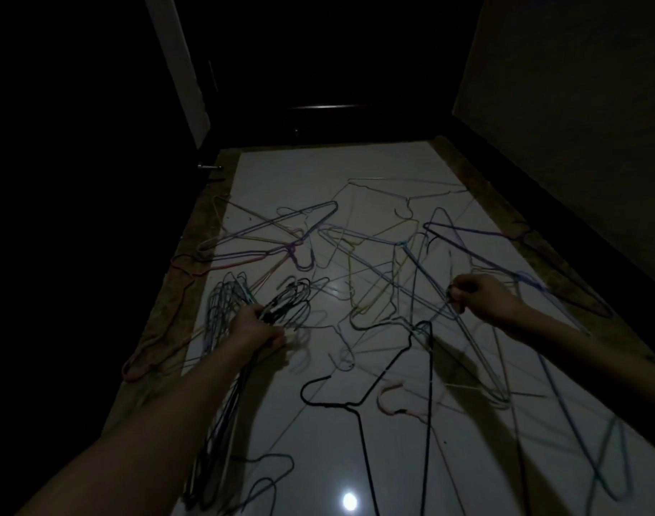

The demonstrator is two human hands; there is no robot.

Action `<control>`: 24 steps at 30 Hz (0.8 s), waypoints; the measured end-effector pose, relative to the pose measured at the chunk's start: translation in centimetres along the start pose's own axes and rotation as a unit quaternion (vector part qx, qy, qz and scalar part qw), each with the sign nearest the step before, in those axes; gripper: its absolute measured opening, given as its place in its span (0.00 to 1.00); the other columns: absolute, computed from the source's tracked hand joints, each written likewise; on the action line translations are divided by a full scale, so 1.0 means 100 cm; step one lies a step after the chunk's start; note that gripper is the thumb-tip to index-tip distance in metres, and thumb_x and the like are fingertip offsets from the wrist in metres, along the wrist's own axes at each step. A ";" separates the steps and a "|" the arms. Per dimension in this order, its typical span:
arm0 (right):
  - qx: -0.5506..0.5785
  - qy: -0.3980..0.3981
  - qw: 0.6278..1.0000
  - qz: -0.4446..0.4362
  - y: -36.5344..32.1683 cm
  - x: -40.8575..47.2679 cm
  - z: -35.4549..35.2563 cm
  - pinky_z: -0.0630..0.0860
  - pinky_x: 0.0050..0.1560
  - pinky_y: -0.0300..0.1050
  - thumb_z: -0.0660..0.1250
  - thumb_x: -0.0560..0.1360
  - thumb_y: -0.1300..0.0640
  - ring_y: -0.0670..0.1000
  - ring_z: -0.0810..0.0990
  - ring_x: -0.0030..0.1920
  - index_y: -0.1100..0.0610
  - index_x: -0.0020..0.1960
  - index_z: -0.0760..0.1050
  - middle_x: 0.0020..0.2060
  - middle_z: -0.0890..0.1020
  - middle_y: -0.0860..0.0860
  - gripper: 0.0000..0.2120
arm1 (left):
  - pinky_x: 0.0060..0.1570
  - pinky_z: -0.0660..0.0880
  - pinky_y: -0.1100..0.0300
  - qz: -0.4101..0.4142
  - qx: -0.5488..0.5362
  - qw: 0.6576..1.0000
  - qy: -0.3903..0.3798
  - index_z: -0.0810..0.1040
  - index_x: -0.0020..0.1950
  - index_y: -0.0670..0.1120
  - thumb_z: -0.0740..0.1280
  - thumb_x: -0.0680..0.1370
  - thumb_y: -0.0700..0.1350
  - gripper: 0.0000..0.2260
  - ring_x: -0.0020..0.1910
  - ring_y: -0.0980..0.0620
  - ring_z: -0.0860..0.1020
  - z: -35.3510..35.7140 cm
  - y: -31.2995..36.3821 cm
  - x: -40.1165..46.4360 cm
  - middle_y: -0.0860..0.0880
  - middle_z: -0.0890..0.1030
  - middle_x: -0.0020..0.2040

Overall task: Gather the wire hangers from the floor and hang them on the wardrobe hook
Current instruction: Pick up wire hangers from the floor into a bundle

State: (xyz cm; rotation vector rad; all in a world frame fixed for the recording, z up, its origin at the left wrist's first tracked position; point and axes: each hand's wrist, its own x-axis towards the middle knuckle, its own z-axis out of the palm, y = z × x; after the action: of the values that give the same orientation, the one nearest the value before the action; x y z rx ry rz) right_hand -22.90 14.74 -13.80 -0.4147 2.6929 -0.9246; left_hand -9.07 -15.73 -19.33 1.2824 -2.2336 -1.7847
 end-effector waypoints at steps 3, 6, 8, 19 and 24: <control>0.026 -0.041 0.998 0.037 -0.001 -0.007 0.011 0.63 0.22 0.30 0.58 0.78 0.67 0.40 0.69 0.20 0.59 0.29 0.68 0.25 0.71 0.50 0.18 | 0.38 0.78 0.60 0.008 0.006 1.000 -0.006 0.72 0.63 0.33 0.71 0.71 0.31 0.21 0.43 0.43 0.78 -0.005 0.005 0.007 0.35 0.78 0.57; 0.060 -0.034 0.996 0.058 -0.004 -0.006 0.017 0.62 0.18 0.28 0.57 0.78 0.67 0.39 0.69 0.19 0.60 0.29 0.67 0.25 0.70 0.50 0.18 | 0.48 0.77 0.51 0.014 0.008 1.000 -0.002 0.70 0.65 0.34 0.72 0.70 0.30 0.25 0.51 0.38 0.79 -0.010 0.005 0.007 0.34 0.78 0.57; 0.082 -0.016 0.994 0.072 -0.007 -0.004 0.018 0.58 0.16 0.29 0.57 0.79 0.67 0.45 0.66 0.24 0.60 0.29 0.67 0.25 0.70 0.51 0.19 | 0.53 0.77 0.44 0.019 -0.005 1.000 -0.004 0.72 0.62 0.34 0.72 0.69 0.30 0.23 0.53 0.36 0.79 -0.014 0.004 0.004 0.34 0.79 0.55; 0.107 0.064 0.981 0.148 -0.013 -0.004 -0.004 0.57 0.14 0.29 0.58 0.77 0.68 0.49 0.65 0.27 0.69 0.52 0.77 0.29 0.73 0.54 0.11 | 0.23 0.74 0.67 0.019 -0.092 0.995 -0.041 0.67 0.63 0.27 0.66 0.73 0.27 0.20 0.21 0.56 0.77 -0.034 0.027 -0.002 0.39 0.74 0.37; 0.155 0.043 0.978 0.131 -0.029 -0.016 0.003 0.57 0.14 0.28 0.56 0.78 0.68 0.48 0.65 0.27 0.71 0.53 0.76 0.30 0.73 0.56 0.11 | 0.24 0.72 0.67 0.051 -0.095 0.991 -0.076 0.72 0.54 0.34 0.65 0.74 0.28 0.10 0.22 0.56 0.77 -0.031 0.048 -0.012 0.40 0.76 0.36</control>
State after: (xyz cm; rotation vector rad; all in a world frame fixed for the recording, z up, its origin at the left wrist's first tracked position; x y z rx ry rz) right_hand -20.78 12.89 -11.95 0.0460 2.5310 -1.2748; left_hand -9.59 -17.39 -13.76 1.0121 -2.0927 -2.0617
